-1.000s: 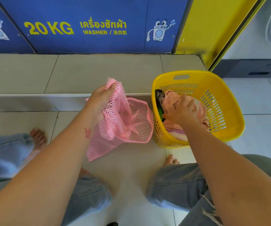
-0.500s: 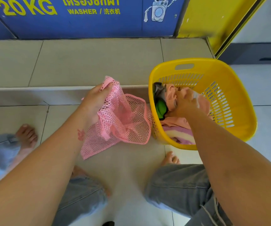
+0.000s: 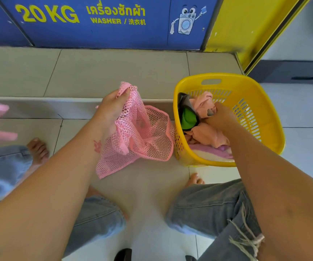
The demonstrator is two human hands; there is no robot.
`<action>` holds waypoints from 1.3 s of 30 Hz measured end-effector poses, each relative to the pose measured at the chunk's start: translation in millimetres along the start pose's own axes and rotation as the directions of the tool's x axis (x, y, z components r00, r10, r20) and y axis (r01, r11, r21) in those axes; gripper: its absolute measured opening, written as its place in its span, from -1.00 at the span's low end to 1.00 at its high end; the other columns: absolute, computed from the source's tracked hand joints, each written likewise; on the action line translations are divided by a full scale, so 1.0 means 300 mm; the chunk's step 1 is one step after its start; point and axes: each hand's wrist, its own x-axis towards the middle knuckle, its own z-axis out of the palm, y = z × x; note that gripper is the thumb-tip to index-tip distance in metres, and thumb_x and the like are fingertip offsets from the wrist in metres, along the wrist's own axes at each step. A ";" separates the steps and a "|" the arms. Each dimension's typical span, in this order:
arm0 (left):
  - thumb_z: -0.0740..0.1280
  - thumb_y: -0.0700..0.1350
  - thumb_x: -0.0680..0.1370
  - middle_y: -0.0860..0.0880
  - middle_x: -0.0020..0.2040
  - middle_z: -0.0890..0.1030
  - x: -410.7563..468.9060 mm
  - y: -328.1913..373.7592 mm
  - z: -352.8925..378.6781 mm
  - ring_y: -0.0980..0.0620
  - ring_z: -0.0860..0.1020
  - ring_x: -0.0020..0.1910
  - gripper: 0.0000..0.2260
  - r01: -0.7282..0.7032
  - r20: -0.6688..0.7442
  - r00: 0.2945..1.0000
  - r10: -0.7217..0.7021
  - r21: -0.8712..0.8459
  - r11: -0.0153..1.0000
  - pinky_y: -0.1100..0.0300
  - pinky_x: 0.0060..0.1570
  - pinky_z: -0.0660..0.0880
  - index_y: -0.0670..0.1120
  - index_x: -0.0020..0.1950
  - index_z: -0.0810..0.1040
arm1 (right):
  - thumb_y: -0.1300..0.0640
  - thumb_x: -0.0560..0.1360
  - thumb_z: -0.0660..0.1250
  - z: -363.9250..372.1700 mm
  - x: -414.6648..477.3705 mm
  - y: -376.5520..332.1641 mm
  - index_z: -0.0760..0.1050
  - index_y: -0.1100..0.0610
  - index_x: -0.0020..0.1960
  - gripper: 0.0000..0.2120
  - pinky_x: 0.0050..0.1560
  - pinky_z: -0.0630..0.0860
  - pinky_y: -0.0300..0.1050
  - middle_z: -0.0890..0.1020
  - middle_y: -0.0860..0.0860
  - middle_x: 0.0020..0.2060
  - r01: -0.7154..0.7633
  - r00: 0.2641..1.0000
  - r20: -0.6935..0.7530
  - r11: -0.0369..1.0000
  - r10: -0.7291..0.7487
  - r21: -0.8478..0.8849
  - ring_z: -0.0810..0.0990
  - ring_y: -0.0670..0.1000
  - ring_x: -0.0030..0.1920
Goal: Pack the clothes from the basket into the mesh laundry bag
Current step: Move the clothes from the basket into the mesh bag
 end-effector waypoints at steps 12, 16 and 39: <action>0.31 0.07 0.59 -0.06 0.04 0.69 -0.181 0.105 -0.051 -0.07 0.67 0.02 -0.73 -0.158 -0.009 0.988 0.157 -0.061 0.986 -0.12 0.10 0.57 0.01 0.23 0.59 | -0.06 0.60 0.17 -0.276 -0.186 -0.213 0.45 0.23 0.29 -0.57 -0.02 0.34 -0.05 0.56 0.27 0.20 0.057 0.985 -0.165 0.995 -0.042 0.087 0.52 0.29 0.19; 0.28 0.06 0.61 -0.04 0.05 0.68 -0.218 0.128 -0.060 -0.04 0.66 0.02 -0.71 -0.175 -0.020 0.984 0.174 -0.069 0.982 -0.06 0.10 0.57 0.00 0.29 0.55 | -0.03 0.57 0.09 -0.306 -0.272 -0.273 0.45 0.12 0.26 -0.63 -0.02 0.33 -0.05 0.57 0.21 0.18 0.073 0.927 -0.373 0.956 0.040 0.283 0.51 0.27 0.20; 0.22 0.19 0.58 0.01 0.27 0.60 -0.176 0.167 -0.046 -0.02 0.58 0.23 -0.60 -0.171 0.088 0.979 0.183 -0.124 0.977 -0.10 0.27 0.47 0.10 0.38 0.47 | 0.01 0.60 0.12 0.206 -0.349 -0.666 0.29 0.01 0.45 -0.58 0.35 0.32 0.13 0.47 0.05 0.37 0.591 0.801 0.220 0.678 -0.556 -0.437 0.41 0.19 0.37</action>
